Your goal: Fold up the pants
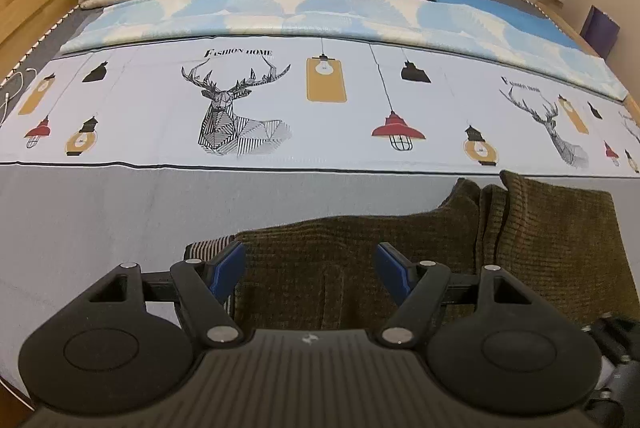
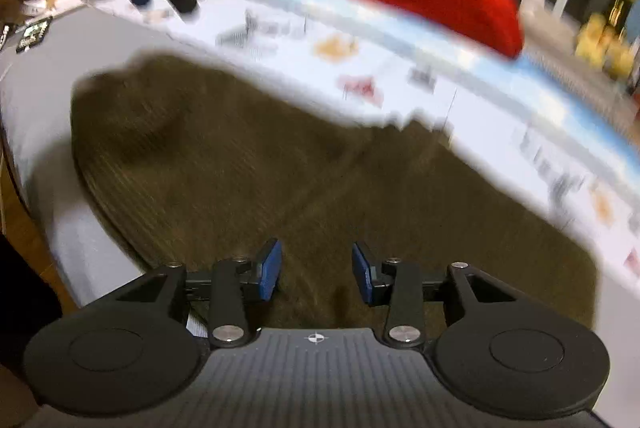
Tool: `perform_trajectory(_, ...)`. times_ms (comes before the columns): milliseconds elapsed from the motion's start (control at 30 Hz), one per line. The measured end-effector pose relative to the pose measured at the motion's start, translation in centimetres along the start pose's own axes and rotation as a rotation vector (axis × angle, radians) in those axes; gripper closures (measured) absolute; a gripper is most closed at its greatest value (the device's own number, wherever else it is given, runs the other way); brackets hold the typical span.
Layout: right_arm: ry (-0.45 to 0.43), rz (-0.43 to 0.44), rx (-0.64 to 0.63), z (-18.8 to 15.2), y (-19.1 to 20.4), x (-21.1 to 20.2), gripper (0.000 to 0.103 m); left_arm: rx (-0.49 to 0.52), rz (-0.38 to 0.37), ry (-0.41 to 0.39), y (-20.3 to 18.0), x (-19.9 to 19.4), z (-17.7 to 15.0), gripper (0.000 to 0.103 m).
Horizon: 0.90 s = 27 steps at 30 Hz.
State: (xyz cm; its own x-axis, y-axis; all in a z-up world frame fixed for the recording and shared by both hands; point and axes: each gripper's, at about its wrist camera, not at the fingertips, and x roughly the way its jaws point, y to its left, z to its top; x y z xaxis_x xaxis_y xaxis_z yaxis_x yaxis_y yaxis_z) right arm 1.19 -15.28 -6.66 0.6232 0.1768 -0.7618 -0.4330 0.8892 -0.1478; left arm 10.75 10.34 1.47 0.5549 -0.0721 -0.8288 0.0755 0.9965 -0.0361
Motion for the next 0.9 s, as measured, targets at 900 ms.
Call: perform_trajectory(900,0.004,0.076,0.012,-1.5,1.1,0.6,0.070,0.020,0.011,0.024,-0.5,0.9,-0.1,0.026)
